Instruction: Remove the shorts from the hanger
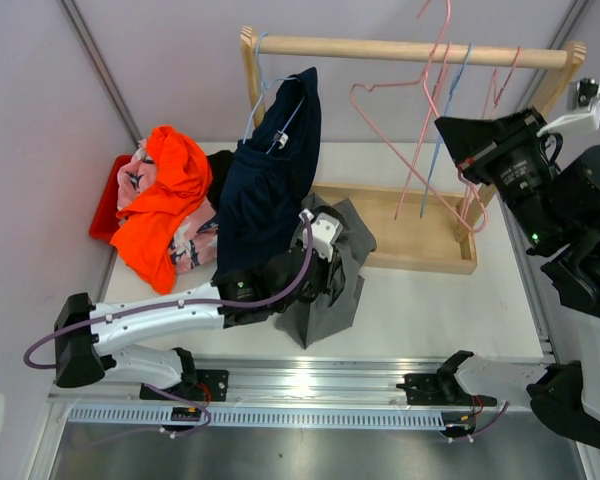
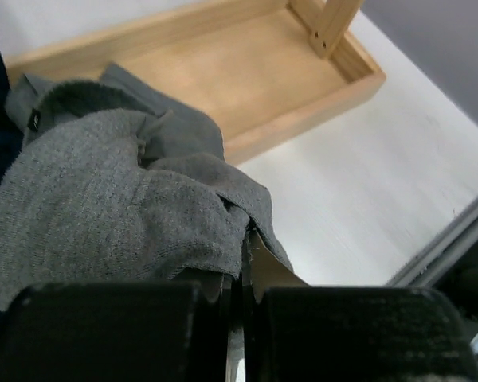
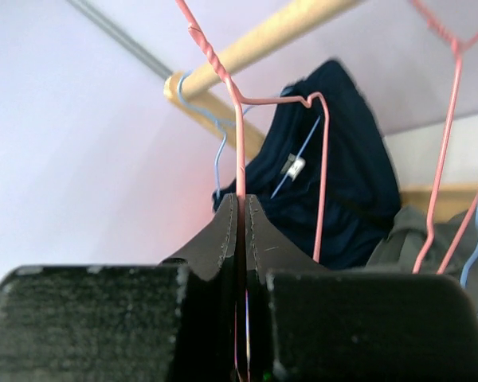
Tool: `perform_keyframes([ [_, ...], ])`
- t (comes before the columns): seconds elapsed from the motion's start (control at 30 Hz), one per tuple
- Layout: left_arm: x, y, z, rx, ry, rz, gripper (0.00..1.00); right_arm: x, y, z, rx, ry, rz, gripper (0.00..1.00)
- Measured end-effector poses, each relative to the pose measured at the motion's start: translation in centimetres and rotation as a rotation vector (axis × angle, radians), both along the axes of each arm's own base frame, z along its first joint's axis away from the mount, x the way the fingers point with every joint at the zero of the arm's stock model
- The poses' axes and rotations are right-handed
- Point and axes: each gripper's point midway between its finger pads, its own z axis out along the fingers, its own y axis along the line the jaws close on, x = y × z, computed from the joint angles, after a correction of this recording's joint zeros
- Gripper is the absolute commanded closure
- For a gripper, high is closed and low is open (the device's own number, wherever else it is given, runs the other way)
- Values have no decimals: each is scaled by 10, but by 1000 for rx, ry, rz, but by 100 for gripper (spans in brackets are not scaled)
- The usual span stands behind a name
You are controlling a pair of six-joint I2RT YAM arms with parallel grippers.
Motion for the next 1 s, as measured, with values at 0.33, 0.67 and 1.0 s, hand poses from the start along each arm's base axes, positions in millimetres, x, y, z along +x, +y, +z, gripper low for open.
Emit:
perform_keyframes([
  [0.33,-57,3,-18,31,64,-91,100,83,31,-19,-150,29,-116,100],
  [0.67,-73,53,74,-32,33,-33,100,100,38,-88,-229,143,-119,100],
  [1.0,-60,159,136,51,33,239,100,71,8,-97,-159,140,-137,10],
])
